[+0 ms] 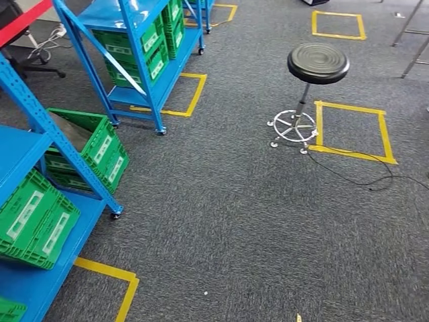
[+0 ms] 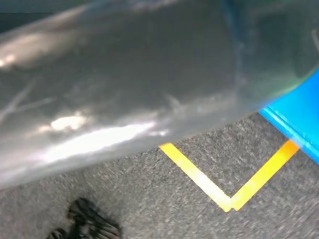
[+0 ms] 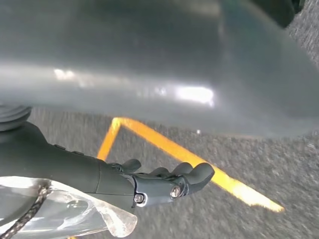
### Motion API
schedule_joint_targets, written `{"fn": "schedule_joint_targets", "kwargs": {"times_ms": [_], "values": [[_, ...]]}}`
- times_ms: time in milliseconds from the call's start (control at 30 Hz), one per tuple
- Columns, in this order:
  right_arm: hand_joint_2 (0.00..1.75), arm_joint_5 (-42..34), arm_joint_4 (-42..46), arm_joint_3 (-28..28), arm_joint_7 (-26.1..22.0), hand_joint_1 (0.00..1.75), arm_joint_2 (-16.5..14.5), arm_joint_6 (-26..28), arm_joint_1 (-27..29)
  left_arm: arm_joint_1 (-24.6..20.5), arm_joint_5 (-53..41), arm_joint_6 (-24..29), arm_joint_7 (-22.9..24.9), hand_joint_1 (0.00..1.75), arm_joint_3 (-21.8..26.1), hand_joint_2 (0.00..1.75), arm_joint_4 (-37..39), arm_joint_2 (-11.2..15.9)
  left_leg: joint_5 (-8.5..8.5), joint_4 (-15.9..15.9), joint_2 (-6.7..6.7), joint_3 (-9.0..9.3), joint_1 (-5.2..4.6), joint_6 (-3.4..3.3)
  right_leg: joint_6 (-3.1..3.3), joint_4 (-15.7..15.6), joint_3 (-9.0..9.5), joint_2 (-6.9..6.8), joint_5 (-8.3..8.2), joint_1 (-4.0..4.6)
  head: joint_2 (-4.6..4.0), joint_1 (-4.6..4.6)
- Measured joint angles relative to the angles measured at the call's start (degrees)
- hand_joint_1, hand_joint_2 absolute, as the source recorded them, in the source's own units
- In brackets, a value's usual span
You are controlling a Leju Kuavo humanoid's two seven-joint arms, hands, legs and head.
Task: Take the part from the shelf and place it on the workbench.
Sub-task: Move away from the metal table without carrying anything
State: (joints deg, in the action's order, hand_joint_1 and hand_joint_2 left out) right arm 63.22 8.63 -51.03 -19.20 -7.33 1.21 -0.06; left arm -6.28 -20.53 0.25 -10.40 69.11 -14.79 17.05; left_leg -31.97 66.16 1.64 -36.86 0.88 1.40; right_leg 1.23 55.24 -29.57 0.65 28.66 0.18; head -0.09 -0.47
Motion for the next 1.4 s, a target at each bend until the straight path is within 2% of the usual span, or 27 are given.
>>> {"fn": "schedule_joint_targets", "kwargs": {"times_ms": [67, 100, 133, 167, 233, 300, 367, 400, 467, 533, 567, 600, 633, 667, 733, 800, 867, 900, 967, 1033, 1100, 1133, 1200, 1233, 1300, 1333, 1400], "values": [[0.00, 0.1, -0.1, 0.1, 0.0, 0.00, 0.0, -0.1, 0.0, -0.2, -0.1, 0.0, 0.2, 0.00, 0.0, 0.00, 0.0, -0.1, -2.48, 6.4, -1.01, -2.90, 0.26, 0.53, 0.12, 0.1, 0.12, -1.87, 0.26, 0.10, 0.00, -0.02], [0.00, 0.1, -0.1, 0.1, 0.0, 0.00, 0.0, -0.1, 0.0, -0.1, -0.1, 0.0, 0.2, 0.00, 0.0, 0.00, 0.0, -0.1, -2.21, 7.1, -1.21, -3.15, 0.37, 0.74, 0.08, 0.1, 0.21, -2.71, 0.41, 0.11, 0.00, -0.02], [0.00, 0.2, -0.1, 0.2, 0.0, 0.00, 0.0, -0.1, 0.0, 0.0, -0.1, 0.0, 0.3, 0.00, 0.0, 0.00, 0.1, 0.0, -0.84, 5.6, -1.45, -2.23, 0.45, 0.91, -0.02, 0.1, 0.36, -3.52, 0.58, 0.10, 0.00, -0.03], [0.00, 0.2, -0.2, 0.2, 0.0, 0.00, 0.0, -0.1, 0.0, 0.0, -0.2, 0.0, 0.4, 0.00, 0.0, 0.00, 0.1, 0.0, 1.21, 2.1, -2.12, -0.36, 0.49, 1.01, -0.20, 0.2, 0.59, -4.30, 0.80, 0.09, 0.00, -0.05], [0.00, 0.4, -0.3, 0.3, 0.0, 0.00, 0.0, -0.2, -0.1, -0.1, -0.3, 0.0, 0.5, 0.00, 0.0, 0.00, 0.1, 0.3, 4.15, -5.4, -4.61, 3.64, 0.25, 0.74, -0.74, 0.5, 0.88, -5.69, 1.39, 0.29, 0.00, -0.04], [0.00, 0.5, -0.3, 0.4, 0.0, 0.00, 0.0, -0.2, -0.2, -0.1, -0.5, 0.0, 0.5, 0.00, 0.0, 0.00, 0.1, 0.4, 4.52, -8.3, -5.66, 5.06, -0.17, -0.15, -1.33, 0.7, 1.21, -6.88, 1.92, 0.58, 0.00, -0.02], [0.00, 0.6, -0.3, 0.5, 0.0, 0.00, 0.0, -0.2, -0.4, 0.0, -0.7, 0.1, 0.6, 0.00, 0.0, 0.00, 0.1, 0.6, 4.55, -8.4, -4.36, 4.88, -0.27, -1.09, -1.89, 0.7, 1.64, -7.83, 2.27, 0.60, 0.00, -0.02], [0.00, 0.6, -0.3, 0.6, 0.0, 0.00, 0.0, -0.2, -0.6, 0.1, -0.8, 0.1, 0.6, 0.00, 0.0, 0.00, 0.1, 0.7, 4.64, -8.5, -3.78, 4.86, -0.18, -1.46, -2.22, 1.1, 1.51, -7.22, 2.78, 0.49, 0.00, 0.02], [0.00, 0.6, -0.4, 0.6, 0.0, 0.00, 0.0, -0.3, -0.6, -0.2, -0.9, 0.3, 0.5, 0.00, 0.0, 0.00, 0.1, 0.8, 4.86, -8.7, -2.60, 4.84, 0.07, -2.12, -2.78, 5.1, -0.36, -4.16, 5.35, 0.20, 0.00, 0.20], [0.00, 0.7, -0.5, 0.7, 0.0, 0.00, 0.1, -0.3, -0.5, -0.6, -1.0, 0.3, 0.4, 0.00, 0.0, 0.00, 0.1, 0.8, 4.92, -8.7, -1.25, 4.69, 0.11, -2.44, -2.93, 13.2, -4.43, -1.40, 8.94, 0.00, 0.00, 0.33], [0.00, 0.7, -0.6, 0.8, 0.0, 0.00, 0.1, -0.4, -0.4, -0.8, -1.0, 0.4, 0.4, 0.00, -0.1, 0.00, 0.1, 0.7, 4.94, -8.7, -0.52, 4.65, 0.11, -2.49, -2.95, 16.7, -6.35, -0.95, 9.88, -0.02, 0.00, 0.32], [0.00, 0.7, -0.7, 0.8, 0.0, 0.00, 0.1, -0.4, -0.3, -0.8, -1.0, 0.4, 0.4, 0.00, -0.1, 0.00, 0.1, 0.7, 4.95, -8.7, 0.27, 4.65, 0.10, -2.50, -2.90, 18.3, -7.51, -0.76, 9.69, -0.03, 0.00, 0.33], [0.00, 0.7, -0.7, 0.9, 0.0, 0.00, 0.1, -0.4, -0.2, -0.8, -1.0, 0.5, 0.4, 0.00, -0.1, 0.00, 0.1, 0.7, 4.94, -8.6, 1.05, 4.70, 0.11, -2.49, -2.82, 17.4, -7.50, -0.61, 8.24, -0.08, 0.00, 0.33], [0.00, 0.7, -0.7, 1.0, 0.0, 0.00, 0.1, -0.4, -0.1, -0.9, -1.0, 0.5, 0.4, 0.00, -0.1, 0.00, 0.1, 0.7, 4.92, -8.6, 1.85, 4.79, 0.12, -2.46, -2.68, 14.3, -6.44, -0.25, 5.93, -0.15, 0.00, 0.32], [0.00, 0.7, -0.7, 1.0, 0.0, 0.00, 0.2, -0.4, -0.1, -1.0, -1.1, 0.5, 0.4, 0.00, -0.1, 0.00, 0.1, 0.6, 4.84, -8.5, 3.35, 4.80, 0.14, -2.16, -2.38, 6.3, -3.20, 2.14, 1.88, -0.43, 0.00, 0.31], [0.00, 0.7, -0.8, 1.0, 0.0, 0.00, 0.2, -0.4, -0.1, -1.2, -1.1, 0.5, 0.3, 0.00, -0.1, 0.00, 0.1, 0.6, 4.94, -8.4, 4.70, 4.38, 0.21, -1.47, -2.12, 2.4, -1.27, 3.83, 0.93, -0.54, 0.00, 0.28], [0.00, 0.7, -0.9, 1.1, 0.0, 0.00, 0.2, -0.4, -0.2, -1.1, -1.1, 0.5, 0.3, 0.00, -0.1, 0.00, 0.1, 0.7, 5.26, -8.5, 6.00, 3.94, 0.41, -0.58, -1.66, 2.0, -0.85, 2.98, 1.03, -0.44, 0.00, 0.26], [0.00, 0.7, -0.9, 1.1, 0.0, 0.00, 0.3, -0.4, -0.2, -0.9, -1.1, 0.6, 0.2, 0.00, -0.1, 0.00, 0.1, 0.7, 5.14, -8.3, 5.69, 3.75, 0.45, -0.23, -1.31, 1.8, -0.75, 2.30, 0.87, -0.45, 0.00, 0.22], [0.00, 0.7, -0.9, 1.1, 0.0, 0.00, 0.3, -0.4, -0.1, -0.9, -1.1, 0.6, 0.2, 0.00, -0.1, 0.00, 0.1, 0.8, 3.29, -5.6, 2.86, 2.50, 0.29, 0.21, -0.59, 1.3, -0.49, 0.78, 0.63, -0.49, 0.00, 0.02], [0.00, 0.7, -0.9, 1.1, 0.0, 0.00, 0.3, -0.7, 0.0, -1.3, -1.2, 0.7, 0.2, 0.00, -0.1, 0.00, 0.2, 0.7, -0.33, 1.3, -0.36, -0.51, 0.21, 0.45, -0.13, 1.2, -0.35, -0.93, 0.76, -0.22, 0.00, -0.14], [0.00, 0.8, -0.9, 1.1, 0.1, 0.00, 0.6, -1.4, 0.0, -1.6, -1.5, 1.2, 0.5, 0.00, -0.2, 0.00, 0.2, 0.4, -2.27, 7.0, -1.17, -2.95, 0.26, 0.60, 0.05, 1.3, -0.29, -2.64, 0.93, 0.04, 0.00, -0.14], [0.00, 0.8, -0.9, 1.1, 0.0, 0.00, 0.8, -1.9, 0.0, -1.7, -1.7, 1.5, 0.6, 0.00, -0.3, 0.00, 0.2, 0.3, -1.68, 7.1, -1.31, -2.84, 0.26, 0.58, 0.07, 1.3, -0.24, -3.42, 1.03, 0.14, 0.00, -0.14], [0.00, 0.8, -0.9, 1.1, 0.0, 0.00, 1.2, -2.8, -0.1, -2.1, -2.1, 2.1, 0.7, 0.00, -0.6, 0.00, 0.2, 0.1, 2.00, 1.1, -2.38, 0.50, 0.15, 0.25, -0.04, 1.3, 0.05, -4.92, 1.28, 0.28, 0.00, -0.14], [0.00, 0.8, -0.9, 1.1, 0.0, 0.00, 1.4, -3.1, -0.1, -2.5, -2.1, 2.2, 0.7, 0.00, -0.8, 0.00, 0.2, 0.1, 3.41, -2.8, -3.90, 2.61, -0.14, -0.02, -0.17, 1.3, 0.24, -5.63, 1.43, 0.39, 0.00, -0.14], [0.00, 0.7, -0.9, 1.1, -0.1, 0.00, 1.6, -3.3, -0.2, -3.2, -2.2, 2.4, 0.5, 0.00, -0.9, 0.00, 0.2, 0.0, 4.52, -7.6, -6.25, 4.99, -0.81, -0.77, -0.61, 1.5, 0.44, -6.86, 1.75, 0.67, 0.00, -0.07], [0.00, 0.4, -0.9, 1.1, 0.1, 0.00, 1.7, -3.3, -0.3, -3.2, -2.5, 2.6, 0.1, 0.00, -1.1, 0.00, 0.2, -0.2, 4.26, -8.1, -6.59, 5.06, -1.11, -1.08, -0.85, 1.5, 0.51, -7.44, 1.85, 0.76, 0.00, -0.07], [0.00, -2.1, -0.9, 0.6, 0.9, 0.00, 1.6, -2.4, -0.5, -2.2, -4.2, 3.0, -3.0, 0.00, -1.9, 0.00, 0.0, -2.2, 4.49, -8.4, -5.38, 4.95, -1.22, -1.76, -1.48, 1.6, 0.61, -8.30, 2.19, 0.59, 0.00, -0.10]]}}
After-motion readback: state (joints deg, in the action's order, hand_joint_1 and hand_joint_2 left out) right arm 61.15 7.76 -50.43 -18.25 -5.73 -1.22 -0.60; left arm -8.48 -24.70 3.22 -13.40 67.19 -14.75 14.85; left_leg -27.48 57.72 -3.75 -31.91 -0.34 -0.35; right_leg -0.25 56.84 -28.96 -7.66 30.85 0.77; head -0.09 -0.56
